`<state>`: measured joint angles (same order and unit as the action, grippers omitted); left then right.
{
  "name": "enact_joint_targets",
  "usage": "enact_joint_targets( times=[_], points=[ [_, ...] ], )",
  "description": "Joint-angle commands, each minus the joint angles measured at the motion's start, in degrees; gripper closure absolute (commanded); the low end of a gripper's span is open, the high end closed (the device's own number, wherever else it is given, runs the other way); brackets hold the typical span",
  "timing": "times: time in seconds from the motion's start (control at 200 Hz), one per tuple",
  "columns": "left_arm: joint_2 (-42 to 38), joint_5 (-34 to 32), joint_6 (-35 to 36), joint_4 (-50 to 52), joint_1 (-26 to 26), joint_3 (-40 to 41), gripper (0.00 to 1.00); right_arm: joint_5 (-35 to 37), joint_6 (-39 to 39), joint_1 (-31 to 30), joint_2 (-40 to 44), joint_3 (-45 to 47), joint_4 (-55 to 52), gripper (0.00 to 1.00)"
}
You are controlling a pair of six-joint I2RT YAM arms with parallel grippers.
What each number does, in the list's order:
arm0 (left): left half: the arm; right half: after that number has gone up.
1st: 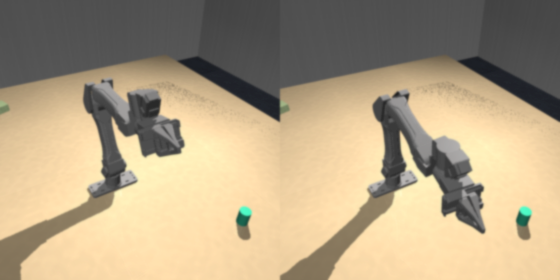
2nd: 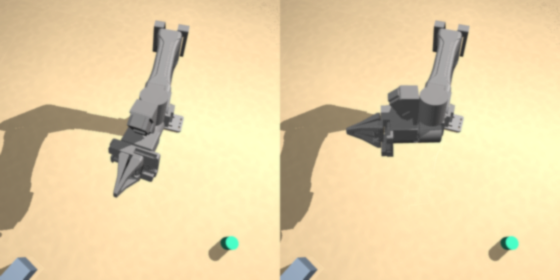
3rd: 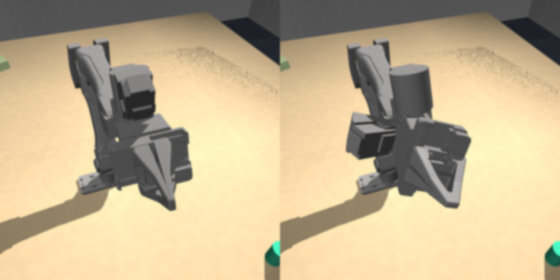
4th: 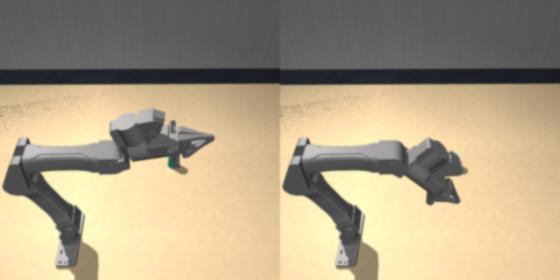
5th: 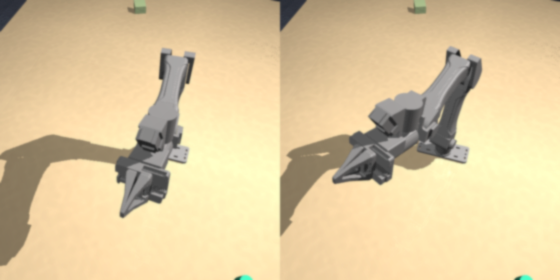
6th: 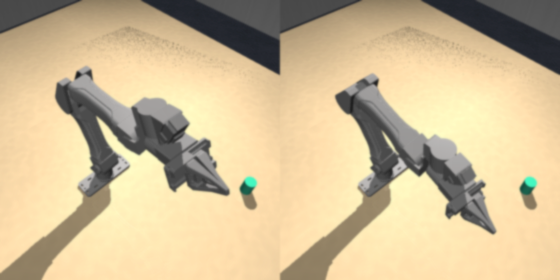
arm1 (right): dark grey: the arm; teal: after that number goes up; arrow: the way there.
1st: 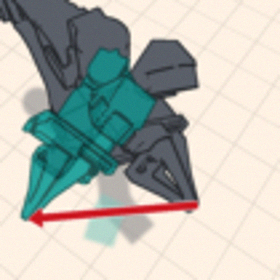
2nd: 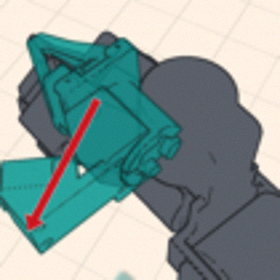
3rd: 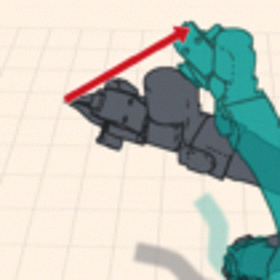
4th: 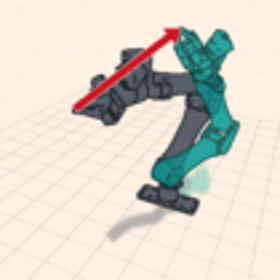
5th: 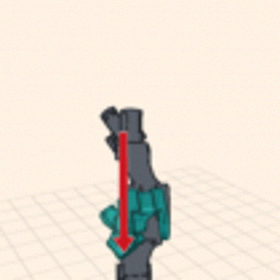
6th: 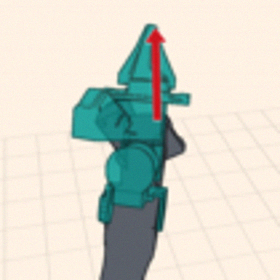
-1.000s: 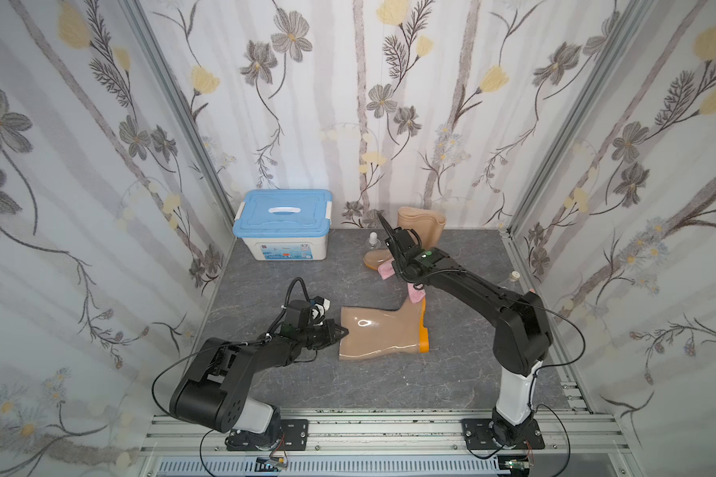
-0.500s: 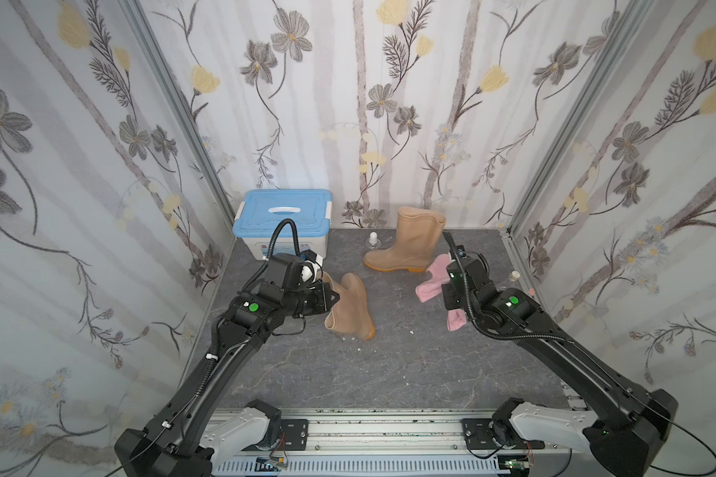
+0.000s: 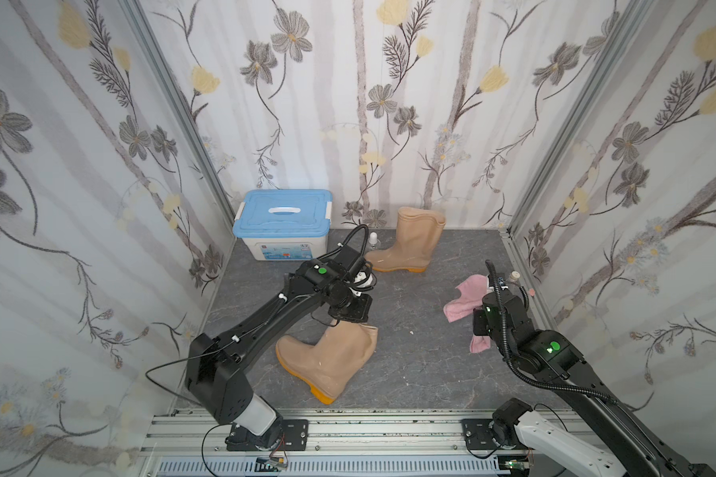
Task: Wipe the rubber boots with a cloth
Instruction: Adjust the rubber boot at the center of the board.
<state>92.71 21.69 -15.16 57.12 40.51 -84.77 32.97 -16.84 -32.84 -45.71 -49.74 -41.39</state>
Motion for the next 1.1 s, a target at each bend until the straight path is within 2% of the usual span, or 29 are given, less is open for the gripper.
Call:
enact_joint_targets(
  times=[0.0, 0.15, 0.265, 0.35, 0.425, 0.515, 0.635, 0.749, 0.859, 1.094],
  points=[
    [7.33, 1.59, 2.57, -4.26, 2.82, -5.84, 1.0, 0.01, -1.52, 0.5, 1.5, 0.68, 0.76, 1.0],
    [26.38, 1.47, 5.35, -0.33, 8.71, -24.18, 1.0, 0.24, -1.68, 2.04, 3.4, 0.96, 0.95, 1.0],
    [41.77, 1.4, 8.41, 8.19, 12.52, -42.59, 1.0, 1.47, -2.25, 3.75, 5.1, 0.96, 0.26, 1.0],
    [50.2, -0.7, 9.78, 14.98, 14.1, -54.47, 1.0, 2.03, -2.93, 4.7, 7.2, 1.26, 0.06, 1.0],
    [51.78, -4.43, 9.48, 16.58, 14.28, -56.98, 0.72, 2.4, -3.02, 5.37, 8.8, 1.32, 0.1, 1.0],
    [46.25, -10.68, 8.02, 12.76, 12.96, -51.56, 0.57, 2.34, -2.85, 5.7, 9.64, 1.18, 0.32, 1.0],
    [32.39, -14.57, 4.33, 2.83, 8.17, -36.17, 0.37, 1.31, -2.75, 5.76, 8.78, 0.39, 0.49, 1.0],
    [17.42, -13.86, 1.7, -5.18, 2.91, -19.91, 0.32, -1.28, -2.67, 5.77, 7.03, 0.16, 1.36, 1.0],
    [5.95, -11.13, -0.53, -10.06, -0.24, -5.37, 0.32, -6.69, -1.52, 5.82, 3.53, -0.27, 2.82, 1.0],
    [-8.07, -4.31, -8.47, -22.67, -1.84, 20.8, 0.31, -14.35, -2.85, 5.52, -5.86, -2.46, 5.35, 1.0]
  ],
)
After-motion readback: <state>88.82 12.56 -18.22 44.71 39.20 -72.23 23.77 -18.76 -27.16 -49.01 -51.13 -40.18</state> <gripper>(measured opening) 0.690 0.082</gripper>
